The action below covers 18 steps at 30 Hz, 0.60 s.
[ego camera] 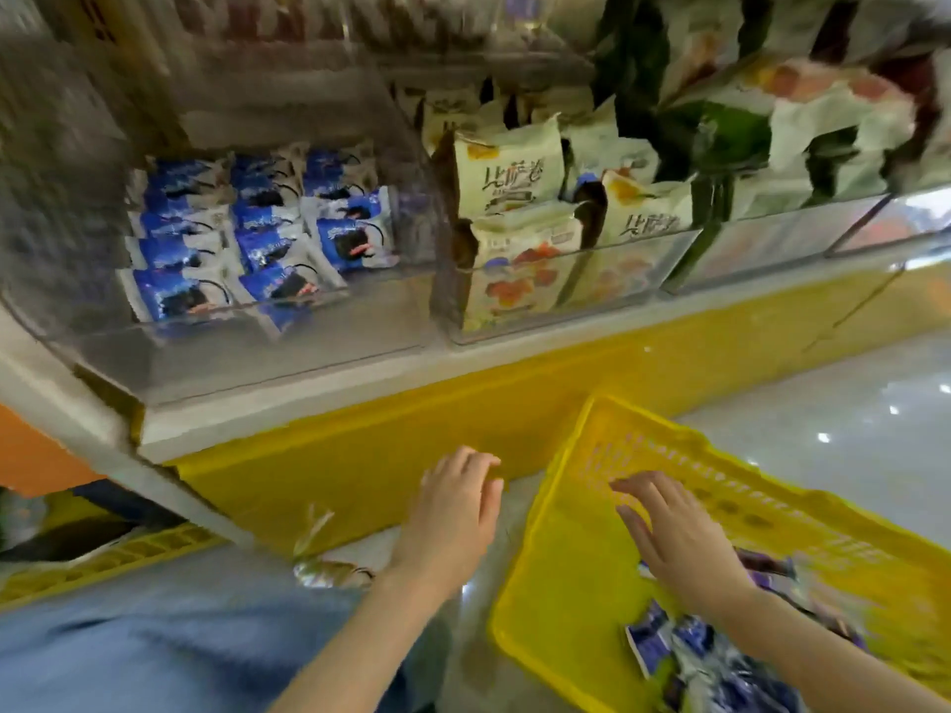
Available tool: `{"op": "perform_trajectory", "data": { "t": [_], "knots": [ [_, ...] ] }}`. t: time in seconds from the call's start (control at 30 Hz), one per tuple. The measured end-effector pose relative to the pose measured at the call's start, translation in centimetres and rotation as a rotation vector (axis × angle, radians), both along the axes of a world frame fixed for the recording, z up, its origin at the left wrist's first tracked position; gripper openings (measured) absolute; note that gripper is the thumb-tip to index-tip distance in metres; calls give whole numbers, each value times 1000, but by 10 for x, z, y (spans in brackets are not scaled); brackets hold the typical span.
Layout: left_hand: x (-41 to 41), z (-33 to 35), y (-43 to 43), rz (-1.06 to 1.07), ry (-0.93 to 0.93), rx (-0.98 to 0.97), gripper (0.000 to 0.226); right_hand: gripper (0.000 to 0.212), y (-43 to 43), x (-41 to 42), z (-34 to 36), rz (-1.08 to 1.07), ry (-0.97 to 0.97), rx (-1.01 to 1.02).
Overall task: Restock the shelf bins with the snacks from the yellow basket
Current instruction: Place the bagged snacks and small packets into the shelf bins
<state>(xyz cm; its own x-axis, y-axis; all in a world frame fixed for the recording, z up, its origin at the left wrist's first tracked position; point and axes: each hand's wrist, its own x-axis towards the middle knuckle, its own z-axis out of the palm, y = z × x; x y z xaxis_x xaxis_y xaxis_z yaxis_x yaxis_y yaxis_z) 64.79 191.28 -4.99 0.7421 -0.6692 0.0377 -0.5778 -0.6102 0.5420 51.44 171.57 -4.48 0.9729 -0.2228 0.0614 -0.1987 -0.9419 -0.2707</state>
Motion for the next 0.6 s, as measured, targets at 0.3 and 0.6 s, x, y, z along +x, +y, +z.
{"op": "perform_trajectory", "data": {
  "t": [0.3,0.6],
  "knots": [
    [-7,-65,-82,14,405,12,31,40,-67,-123,-152,-407,773,473],
    [-24,-83,-91,117,509,-151,22,38,-67,-147,-186,-335,889,507]
  ]
}}
